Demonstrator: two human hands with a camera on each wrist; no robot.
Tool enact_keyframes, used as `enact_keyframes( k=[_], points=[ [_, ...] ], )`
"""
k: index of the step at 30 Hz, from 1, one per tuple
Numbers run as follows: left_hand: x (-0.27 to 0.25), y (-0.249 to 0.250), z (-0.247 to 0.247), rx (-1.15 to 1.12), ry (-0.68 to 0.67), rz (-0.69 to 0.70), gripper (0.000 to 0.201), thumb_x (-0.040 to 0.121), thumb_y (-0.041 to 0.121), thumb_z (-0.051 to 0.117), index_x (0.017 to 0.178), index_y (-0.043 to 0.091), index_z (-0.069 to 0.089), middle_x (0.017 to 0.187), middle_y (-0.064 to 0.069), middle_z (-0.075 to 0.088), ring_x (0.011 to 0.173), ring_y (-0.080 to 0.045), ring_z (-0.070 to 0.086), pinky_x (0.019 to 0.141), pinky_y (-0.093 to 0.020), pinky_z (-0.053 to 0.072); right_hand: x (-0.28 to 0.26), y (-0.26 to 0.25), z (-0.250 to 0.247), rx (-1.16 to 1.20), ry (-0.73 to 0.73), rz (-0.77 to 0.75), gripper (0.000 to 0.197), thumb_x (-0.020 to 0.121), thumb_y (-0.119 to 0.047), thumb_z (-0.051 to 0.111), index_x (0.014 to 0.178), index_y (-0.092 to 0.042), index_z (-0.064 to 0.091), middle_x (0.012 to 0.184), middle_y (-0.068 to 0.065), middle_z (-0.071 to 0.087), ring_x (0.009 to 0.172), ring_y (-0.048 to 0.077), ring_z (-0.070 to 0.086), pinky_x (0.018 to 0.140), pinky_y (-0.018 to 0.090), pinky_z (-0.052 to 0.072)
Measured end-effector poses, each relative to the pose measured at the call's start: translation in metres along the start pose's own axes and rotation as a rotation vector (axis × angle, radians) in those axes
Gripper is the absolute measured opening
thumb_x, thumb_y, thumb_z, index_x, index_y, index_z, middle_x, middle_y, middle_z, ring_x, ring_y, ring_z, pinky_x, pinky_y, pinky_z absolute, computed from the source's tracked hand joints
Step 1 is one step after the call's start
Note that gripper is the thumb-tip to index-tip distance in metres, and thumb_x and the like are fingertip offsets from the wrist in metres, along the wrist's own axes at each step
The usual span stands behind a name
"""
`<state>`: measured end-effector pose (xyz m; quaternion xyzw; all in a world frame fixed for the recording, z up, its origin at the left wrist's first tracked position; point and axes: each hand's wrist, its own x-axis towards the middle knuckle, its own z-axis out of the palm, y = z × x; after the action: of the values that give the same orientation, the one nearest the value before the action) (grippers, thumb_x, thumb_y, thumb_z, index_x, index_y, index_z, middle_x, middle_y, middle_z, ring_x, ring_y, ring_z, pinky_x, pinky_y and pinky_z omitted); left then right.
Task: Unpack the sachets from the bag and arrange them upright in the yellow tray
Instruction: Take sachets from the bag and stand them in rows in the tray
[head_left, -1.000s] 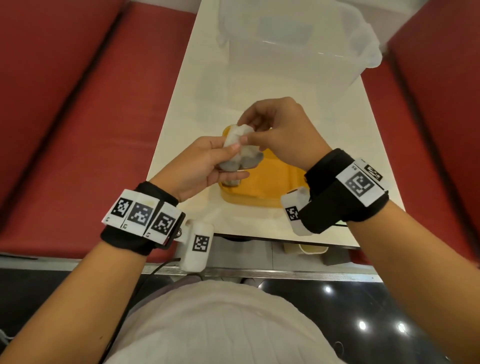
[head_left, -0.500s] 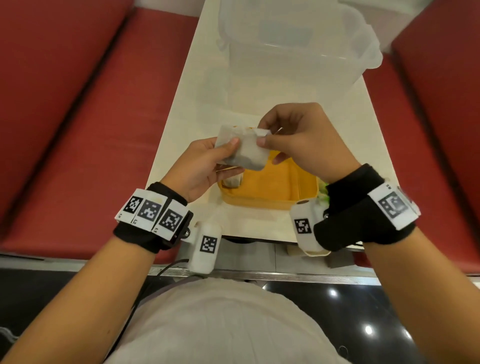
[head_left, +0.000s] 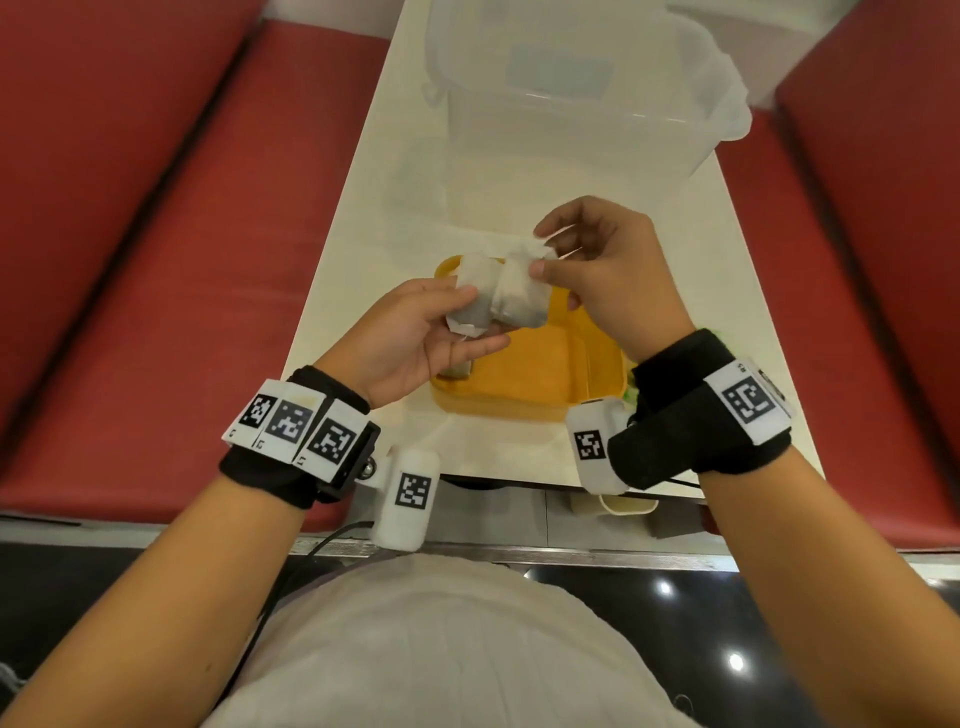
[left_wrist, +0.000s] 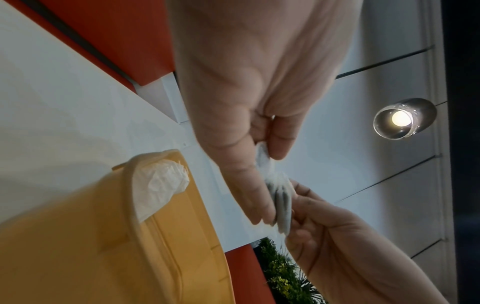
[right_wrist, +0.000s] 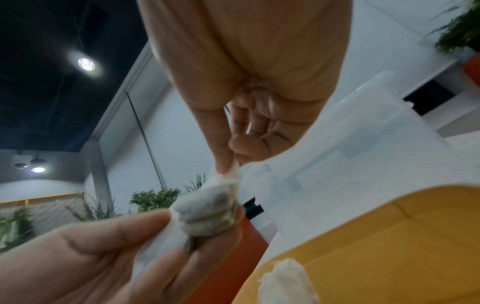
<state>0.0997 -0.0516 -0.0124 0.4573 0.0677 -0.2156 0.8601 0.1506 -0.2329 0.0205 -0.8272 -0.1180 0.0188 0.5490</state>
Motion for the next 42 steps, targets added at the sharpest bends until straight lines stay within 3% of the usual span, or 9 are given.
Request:
enact_keyframes(
  k=[3, 9, 15, 21, 25, 29, 34, 37, 42],
  points=[
    [0.003, 0.005, -0.003, 0.104, 0.117, 0.015, 0.032, 0.102, 0.015, 0.042, 0.124, -0.003, 0.057, 0.119, -0.02, 0.067, 0.103, -0.026, 0.069, 0.08, -0.027, 0.059, 0.001, -0.001, -0.013, -0.058, 0.089, -0.009, 0.022, 0.08, -0.002, 0.07, 0.1, -0.01, 0.065, 0.076, 0.006, 0.061, 0.058, 0.011, 0.054, 0.046, 0.024, 0.047],
    [0.011, 0.006, 0.006, 0.18, 0.226, -0.036, 0.036, 0.102, 0.024, 0.045, 0.115, -0.004, 0.061, 0.102, -0.02, 0.071, 0.086, -0.025, 0.072, 0.073, -0.028, 0.061, -0.009, -0.001, 0.001, -0.256, 0.268, -0.233, 0.004, 0.078, -0.006, 0.063, 0.081, -0.008, 0.065, 0.075, 0.003, 0.062, 0.069, 0.02, 0.057, 0.065, 0.041, 0.052],
    [0.015, 0.004, 0.022, -0.029, 0.176, -0.098, 0.024, 0.101, 0.014, 0.042, 0.105, 0.003, 0.062, 0.085, -0.01, 0.071, 0.072, -0.018, 0.072, 0.063, -0.028, 0.06, -0.032, 0.011, 0.036, -0.465, 0.049, -0.388, 0.012, 0.076, 0.001, 0.058, 0.084, -0.008, 0.06, 0.082, 0.006, 0.056, 0.07, 0.023, 0.055, 0.058, 0.042, 0.047],
    [0.016, 0.002, 0.022, -0.049, 0.182, -0.137, 0.024, 0.099, 0.01, 0.039, 0.091, 0.003, 0.061, 0.068, -0.007, 0.067, 0.058, -0.016, 0.069, 0.059, -0.027, 0.06, -0.041, 0.017, 0.037, -0.494, -0.062, -0.394, 0.019, 0.078, -0.013, 0.06, 0.096, -0.012, 0.06, 0.094, 0.002, 0.056, 0.082, 0.022, 0.057, 0.058, 0.044, 0.051],
    [0.018, 0.001, 0.026, -0.016, 0.175, -0.152, 0.027, 0.101, 0.012, 0.037, 0.086, 0.006, 0.059, 0.062, -0.004, 0.066, 0.051, -0.012, 0.066, 0.046, -0.021, 0.052, -0.036, 0.018, 0.039, -0.597, -0.025, -0.407, 0.021, 0.079, -0.011, 0.064, 0.1, -0.009, 0.063, 0.092, 0.005, 0.057, 0.078, 0.024, 0.056, 0.054, 0.043, 0.051],
    [0.019, 0.003, 0.019, 0.044, 0.157, -0.172, 0.033, 0.103, 0.028, 0.034, 0.1, 0.008, 0.061, 0.082, -0.007, 0.068, 0.075, -0.018, 0.066, 0.067, -0.029, 0.058, -0.028, 0.014, 0.031, -0.555, -0.02, -0.405, 0.01, 0.084, -0.011, 0.062, 0.091, -0.009, 0.068, 0.082, 0.005, 0.061, 0.069, 0.022, 0.057, 0.058, 0.041, 0.05],
    [0.017, 0.006, 0.005, 0.391, 0.316, 0.026, 0.045, 0.098, 0.05, 0.044, 0.129, 0.018, 0.049, 0.114, 0.001, 0.055, 0.11, -0.015, 0.051, 0.094, -0.031, 0.045, -0.009, -0.006, -0.003, -0.259, -0.185, -0.06, 0.008, 0.082, -0.01, 0.072, 0.087, -0.005, 0.073, 0.077, 0.008, 0.07, 0.068, 0.021, 0.066, 0.063, 0.035, 0.058],
    [0.011, 0.012, 0.009, 0.529, 0.076, 0.121, 0.042, 0.093, 0.044, 0.054, 0.125, 0.017, 0.056, 0.126, -0.006, 0.062, 0.116, -0.015, 0.059, 0.098, -0.035, 0.049, -0.002, -0.022, -0.016, -0.122, -0.347, -0.003, 0.008, 0.082, -0.008, 0.073, 0.088, -0.002, 0.073, 0.07, 0.007, 0.069, 0.058, 0.011, 0.062, 0.052, 0.022, 0.053],
    [0.004, 0.01, 0.022, 0.398, -0.193, 0.039, 0.028, 0.097, 0.028, 0.05, 0.12, 0.013, 0.058, 0.11, -0.007, 0.068, 0.106, -0.026, 0.066, 0.086, -0.039, 0.058, 0.007, -0.03, -0.019, -0.038, -0.316, 0.014, 0.009, 0.081, -0.002, 0.072, 0.089, 0.003, 0.071, 0.058, 0.001, 0.064, 0.047, 0.01, 0.056, 0.047, 0.018, 0.049]
  ],
)
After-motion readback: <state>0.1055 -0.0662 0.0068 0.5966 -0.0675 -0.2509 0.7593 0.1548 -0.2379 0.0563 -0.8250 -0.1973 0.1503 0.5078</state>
